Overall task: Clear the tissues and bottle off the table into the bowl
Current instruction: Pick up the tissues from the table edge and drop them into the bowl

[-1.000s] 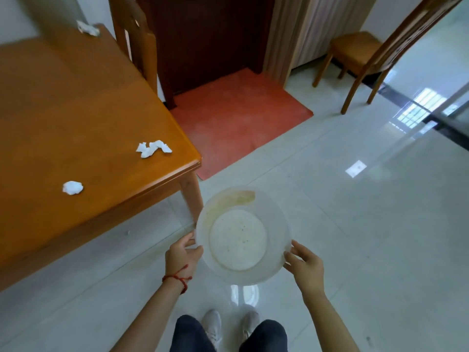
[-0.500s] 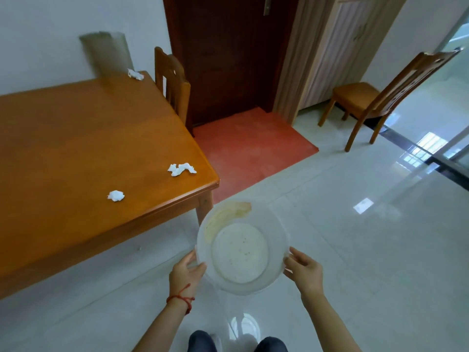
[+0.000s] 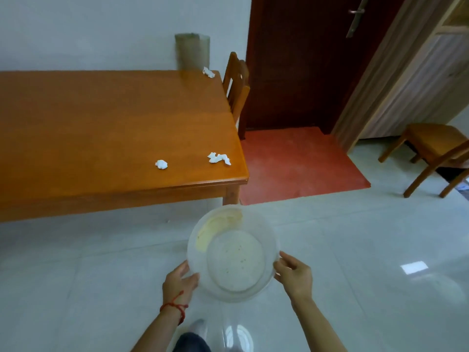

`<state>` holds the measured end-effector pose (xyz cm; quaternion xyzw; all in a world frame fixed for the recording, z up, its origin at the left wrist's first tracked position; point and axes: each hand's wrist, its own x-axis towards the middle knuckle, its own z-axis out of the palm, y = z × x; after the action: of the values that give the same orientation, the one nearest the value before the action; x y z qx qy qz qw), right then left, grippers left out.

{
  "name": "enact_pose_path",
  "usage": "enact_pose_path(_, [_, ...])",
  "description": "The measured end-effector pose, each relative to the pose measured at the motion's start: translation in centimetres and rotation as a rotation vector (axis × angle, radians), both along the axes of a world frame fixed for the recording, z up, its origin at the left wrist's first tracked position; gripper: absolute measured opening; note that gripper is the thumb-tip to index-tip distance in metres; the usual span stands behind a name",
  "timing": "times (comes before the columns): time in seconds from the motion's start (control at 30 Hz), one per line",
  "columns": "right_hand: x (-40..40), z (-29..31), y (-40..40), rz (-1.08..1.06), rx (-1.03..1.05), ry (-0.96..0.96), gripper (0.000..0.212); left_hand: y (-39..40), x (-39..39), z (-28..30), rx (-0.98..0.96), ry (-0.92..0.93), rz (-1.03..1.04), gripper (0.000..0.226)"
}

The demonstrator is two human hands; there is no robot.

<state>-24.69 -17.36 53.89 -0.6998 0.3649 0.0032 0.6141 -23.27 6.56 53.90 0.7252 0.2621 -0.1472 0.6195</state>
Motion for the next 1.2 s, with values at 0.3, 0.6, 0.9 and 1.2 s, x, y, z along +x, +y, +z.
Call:
enact_pose_path(0.3, [2.4, 0.4, 5.0, 0.269, -0.061, -0.002, 0.036, 5.3, -1.4, -0.3, 0.021, 0.017, 0.198, 0.053])
enact_pose_path(0.6, [7.8, -0.4, 10.1, 0.405, -0.103, 0.049, 0.036, 10.9, 2.1, -1.7, -0.040, 0.056, 0.315, 0.057])
enact_pose_path(0.9, [12.4, -1.5, 13.9, 0.563, -0.263, 0.144, 0.035, 15.0, 6.6, -3.2, -0.059, 0.078, 0.357, 0.054])
enact_pose_path(1.2, [18.1, -1.0, 15.0, 0.695, -0.376, 0.076, 0.030, 16.0, 8.9, -3.5, -0.075, 0.122, 0.460, 0.045])
